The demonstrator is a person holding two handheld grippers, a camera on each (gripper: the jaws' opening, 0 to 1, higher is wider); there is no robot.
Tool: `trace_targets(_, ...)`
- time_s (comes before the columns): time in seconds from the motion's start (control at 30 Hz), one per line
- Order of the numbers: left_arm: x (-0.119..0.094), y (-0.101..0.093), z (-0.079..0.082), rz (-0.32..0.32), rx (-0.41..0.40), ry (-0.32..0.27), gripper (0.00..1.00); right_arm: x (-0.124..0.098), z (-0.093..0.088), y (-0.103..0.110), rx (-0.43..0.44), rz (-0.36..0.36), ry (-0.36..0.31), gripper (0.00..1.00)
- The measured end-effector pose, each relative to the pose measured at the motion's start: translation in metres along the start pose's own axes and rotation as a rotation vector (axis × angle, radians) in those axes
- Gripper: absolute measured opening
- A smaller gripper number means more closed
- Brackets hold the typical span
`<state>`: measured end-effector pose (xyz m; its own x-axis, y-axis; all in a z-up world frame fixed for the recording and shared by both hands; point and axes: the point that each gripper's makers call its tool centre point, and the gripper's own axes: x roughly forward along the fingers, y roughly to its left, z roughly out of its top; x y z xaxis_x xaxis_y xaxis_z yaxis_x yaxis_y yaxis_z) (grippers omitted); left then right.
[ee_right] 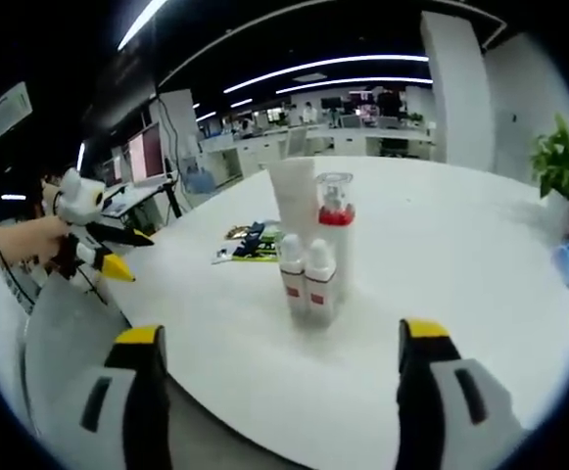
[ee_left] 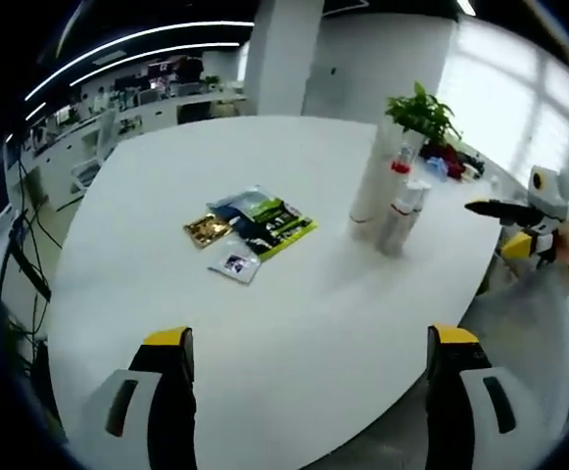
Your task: Arrange the skincare products in the storage area until every visible bottle or jar stands upright without overlapping.
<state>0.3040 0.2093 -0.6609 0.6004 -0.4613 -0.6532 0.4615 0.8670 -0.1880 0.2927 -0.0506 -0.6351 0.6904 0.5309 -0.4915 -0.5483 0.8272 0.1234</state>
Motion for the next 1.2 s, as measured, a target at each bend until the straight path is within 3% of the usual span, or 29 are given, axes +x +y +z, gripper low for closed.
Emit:
trace_targets(0.17,0.006,-0.001,0.008,-0.012,-0.057,-0.015,0.97,0.003,-0.005,0.005,-0.001,0.003,0.011,0.99)
trace_targets(0.4,0.022,-0.005,0.017,-0.022,-0.063,0.005,0.97,0.004,-0.006,0.005,-0.003,0.004,0.017,0.98)
trace_targets(0.67,0.055,0.004,0.032,0.023,-0.054,0.035,0.97,0.003,-0.008,0.001,0.013,-0.007,0.02,0.98)
trace_targets(1.2,0.128,0.006,0.06,0.047,-0.039,0.102,0.97,0.004,-0.012,-0.005,0.037,-0.034,0.036,0.97)
